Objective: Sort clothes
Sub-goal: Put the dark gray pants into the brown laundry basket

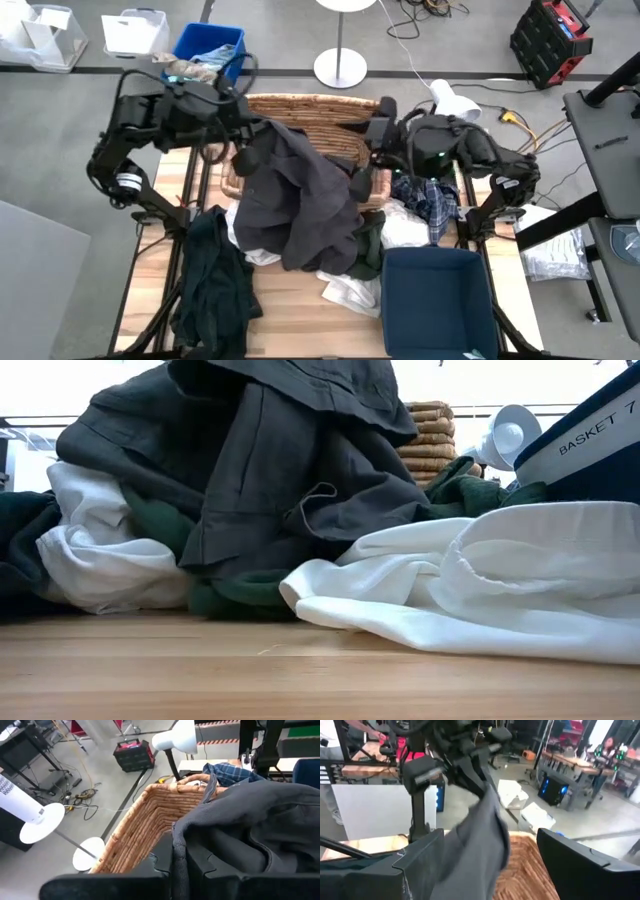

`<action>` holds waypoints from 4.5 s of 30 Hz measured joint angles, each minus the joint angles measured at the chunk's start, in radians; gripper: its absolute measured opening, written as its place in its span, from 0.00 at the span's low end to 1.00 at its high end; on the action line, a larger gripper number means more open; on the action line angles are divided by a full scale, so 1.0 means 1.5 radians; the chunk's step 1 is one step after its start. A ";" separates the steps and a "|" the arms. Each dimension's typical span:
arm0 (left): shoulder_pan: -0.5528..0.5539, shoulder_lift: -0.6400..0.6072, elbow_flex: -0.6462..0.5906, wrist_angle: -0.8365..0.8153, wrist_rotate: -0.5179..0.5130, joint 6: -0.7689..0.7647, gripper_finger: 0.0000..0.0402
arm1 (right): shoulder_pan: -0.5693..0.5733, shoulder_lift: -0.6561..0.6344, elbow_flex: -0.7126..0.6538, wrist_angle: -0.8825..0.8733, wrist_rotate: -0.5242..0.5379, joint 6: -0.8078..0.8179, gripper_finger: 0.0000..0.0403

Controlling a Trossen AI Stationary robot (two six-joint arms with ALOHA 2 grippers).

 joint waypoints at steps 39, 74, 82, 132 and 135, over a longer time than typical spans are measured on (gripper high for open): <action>-0.001 0.016 -0.001 0.065 0.198 0.024 0.36 | -0.100 0.099 -0.001 -0.024 -0.126 -0.022 0.03; 0.003 -0.258 -0.342 0.030 0.274 -0.133 0.62 | -0.100 -0.023 -0.002 0.020 -0.016 -0.100 0.02; 0.003 -0.382 -0.620 0.229 0.246 -0.191 0.70 | -0.100 -0.023 -0.002 0.019 -0.016 -0.093 0.02; 0.004 -0.382 -0.669 0.573 0.192 -0.367 0.00 | -0.099 0.056 -0.003 0.094 0.012 -0.099 0.02; 0.004 -0.346 -0.635 0.561 0.156 -0.390 0.00 | -0.098 0.074 -0.004 0.106 -0.014 -0.100 0.02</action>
